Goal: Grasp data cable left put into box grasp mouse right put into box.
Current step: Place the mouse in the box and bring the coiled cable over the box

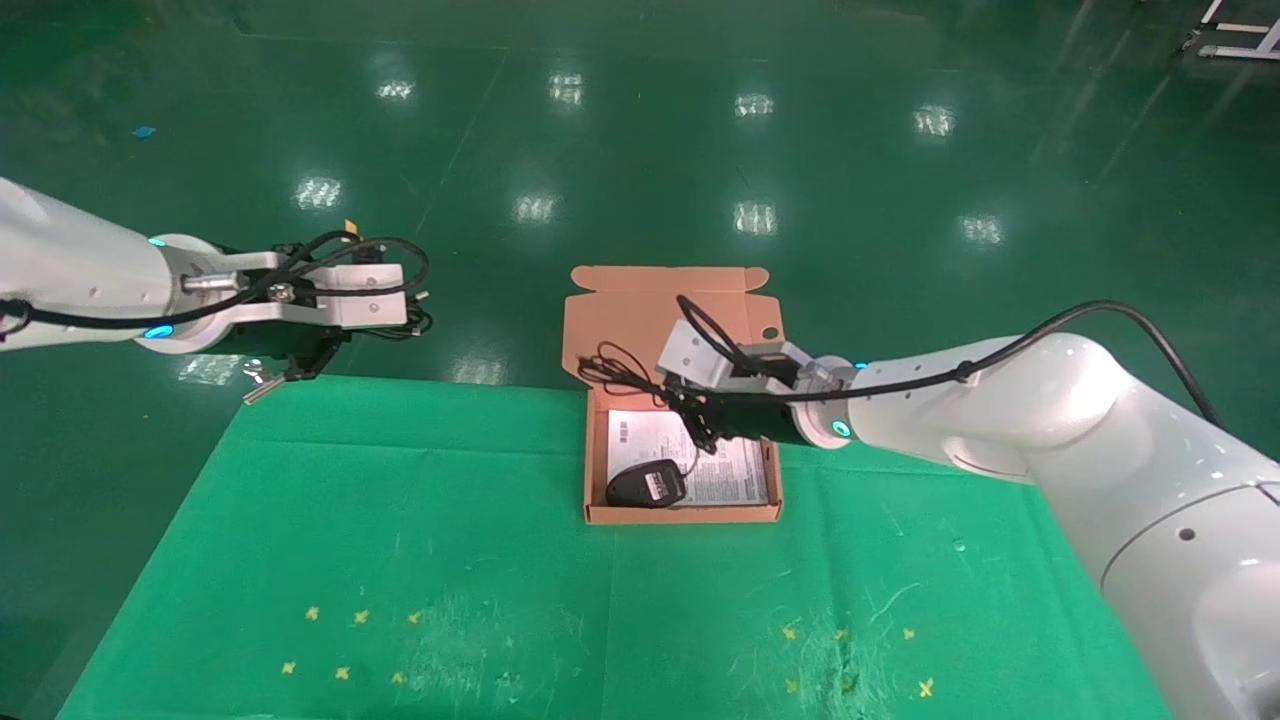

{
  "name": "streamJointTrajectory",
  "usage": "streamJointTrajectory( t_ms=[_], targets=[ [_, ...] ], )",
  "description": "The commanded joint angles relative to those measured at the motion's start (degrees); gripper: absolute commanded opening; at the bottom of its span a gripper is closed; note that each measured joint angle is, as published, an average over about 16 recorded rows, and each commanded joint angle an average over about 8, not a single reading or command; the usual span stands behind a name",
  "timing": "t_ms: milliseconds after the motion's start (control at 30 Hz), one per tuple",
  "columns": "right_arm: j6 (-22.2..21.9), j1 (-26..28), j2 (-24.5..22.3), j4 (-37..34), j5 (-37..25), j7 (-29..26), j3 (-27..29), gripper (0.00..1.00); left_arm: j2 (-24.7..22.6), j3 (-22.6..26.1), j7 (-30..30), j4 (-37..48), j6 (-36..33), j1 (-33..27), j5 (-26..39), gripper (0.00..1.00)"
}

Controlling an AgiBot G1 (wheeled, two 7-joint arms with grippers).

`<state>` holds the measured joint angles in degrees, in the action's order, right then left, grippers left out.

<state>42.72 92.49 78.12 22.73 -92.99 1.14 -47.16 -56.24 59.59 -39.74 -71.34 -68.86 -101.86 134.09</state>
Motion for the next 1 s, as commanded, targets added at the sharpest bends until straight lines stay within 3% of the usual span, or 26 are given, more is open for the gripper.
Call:
streamJointTrajectory(
  t_ms=[33,167,200,567,1000],
  targets=[
    [-0.49,-0.1,0.05,-0.98,-0.12,-1.73,-1.56,0.41,0.02,0.0,-0.02,-0.01,-0.03,-0.01,0.03,0.0],
    [-0.75,-0.34,-0.43,-0.66,0.21,-2.17,-2.83,0.91,-0.09,0.03,0.03,-0.1,0.05,0.12,-0.05,0.0],
    [-0.81,-0.44,-0.58,-0.47,0.3,-2.26,-3.09,1.0,-0.21,0.04,0.07,-0.06,0.19,0.23,-0.12,0.0],
    [0.58,-0.87,-4.0,2.88,0.59,-2.9,-4.04,1.0,-6.91,0.21,4.66,8.69,10.04,3.59,-2.78,0.0],
    [-0.57,1.12,-13.92,5.69,-0.14,-4.43,-2.87,1.0,-20.17,1.06,21.36,28.87,31.46,10.26,-10.6,0.0]
  ],
)
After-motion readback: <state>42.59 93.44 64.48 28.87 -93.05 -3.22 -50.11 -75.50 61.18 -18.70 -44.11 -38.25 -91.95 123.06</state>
